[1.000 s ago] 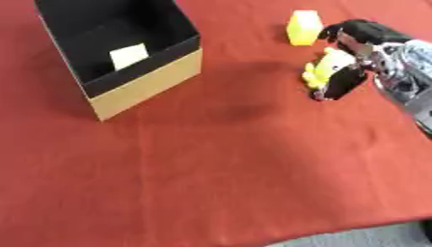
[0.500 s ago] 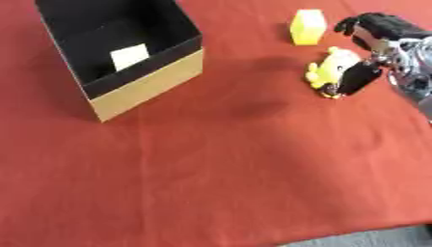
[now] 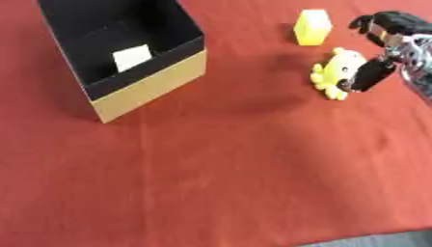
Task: Pick up objects on the table and place them in the box.
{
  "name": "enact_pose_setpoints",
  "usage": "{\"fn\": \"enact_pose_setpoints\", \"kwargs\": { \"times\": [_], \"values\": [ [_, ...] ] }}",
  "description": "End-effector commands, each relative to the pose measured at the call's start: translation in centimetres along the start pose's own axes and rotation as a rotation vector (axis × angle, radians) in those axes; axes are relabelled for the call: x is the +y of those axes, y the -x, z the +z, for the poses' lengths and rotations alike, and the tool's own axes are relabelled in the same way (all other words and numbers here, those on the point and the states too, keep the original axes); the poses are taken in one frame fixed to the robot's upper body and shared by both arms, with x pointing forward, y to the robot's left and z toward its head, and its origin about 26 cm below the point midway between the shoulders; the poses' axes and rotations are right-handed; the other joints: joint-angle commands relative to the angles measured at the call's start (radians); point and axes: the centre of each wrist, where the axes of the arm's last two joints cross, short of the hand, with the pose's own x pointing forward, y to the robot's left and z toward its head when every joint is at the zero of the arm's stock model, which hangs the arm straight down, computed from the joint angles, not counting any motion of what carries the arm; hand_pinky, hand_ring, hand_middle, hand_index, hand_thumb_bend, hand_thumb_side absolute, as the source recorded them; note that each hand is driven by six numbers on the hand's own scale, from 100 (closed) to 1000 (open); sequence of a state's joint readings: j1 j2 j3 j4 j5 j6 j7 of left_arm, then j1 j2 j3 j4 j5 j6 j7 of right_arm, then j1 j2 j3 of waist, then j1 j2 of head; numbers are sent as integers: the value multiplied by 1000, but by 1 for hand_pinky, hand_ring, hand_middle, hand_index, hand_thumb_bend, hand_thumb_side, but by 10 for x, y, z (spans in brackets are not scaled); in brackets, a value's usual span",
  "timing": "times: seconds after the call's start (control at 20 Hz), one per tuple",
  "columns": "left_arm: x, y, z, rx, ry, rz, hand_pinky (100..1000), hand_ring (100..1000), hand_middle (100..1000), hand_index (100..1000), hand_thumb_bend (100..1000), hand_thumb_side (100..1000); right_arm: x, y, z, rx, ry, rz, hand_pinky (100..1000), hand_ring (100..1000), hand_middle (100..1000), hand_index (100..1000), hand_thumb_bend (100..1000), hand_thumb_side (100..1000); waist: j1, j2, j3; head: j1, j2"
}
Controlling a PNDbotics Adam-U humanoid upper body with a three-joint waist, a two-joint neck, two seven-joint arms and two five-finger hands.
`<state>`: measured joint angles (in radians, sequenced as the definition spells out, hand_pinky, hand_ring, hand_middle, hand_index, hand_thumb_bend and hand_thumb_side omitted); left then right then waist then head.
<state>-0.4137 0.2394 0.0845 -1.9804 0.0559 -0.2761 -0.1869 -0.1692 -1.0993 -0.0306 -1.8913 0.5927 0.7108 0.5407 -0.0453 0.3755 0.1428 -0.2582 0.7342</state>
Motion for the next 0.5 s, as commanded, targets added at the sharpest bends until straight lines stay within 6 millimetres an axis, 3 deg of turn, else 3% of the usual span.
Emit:
{"fn": "enact_pose_setpoints", "kwargs": {
  "times": [0.05,0.5],
  "values": [
    [6,-7,-6,-30,15,-34,475,586,683,585,100,567,-15,3,0,170,-165,-105,940,973,871,964,493,100,2,-15,-1,0,-14],
    [6,-8,-6,-35,23,-36,472,585,683,583,100,566,-22,17,-20,220,-185,-168,933,972,875,961,549,158,9,-2,8,-12,-27]
  ]
}}
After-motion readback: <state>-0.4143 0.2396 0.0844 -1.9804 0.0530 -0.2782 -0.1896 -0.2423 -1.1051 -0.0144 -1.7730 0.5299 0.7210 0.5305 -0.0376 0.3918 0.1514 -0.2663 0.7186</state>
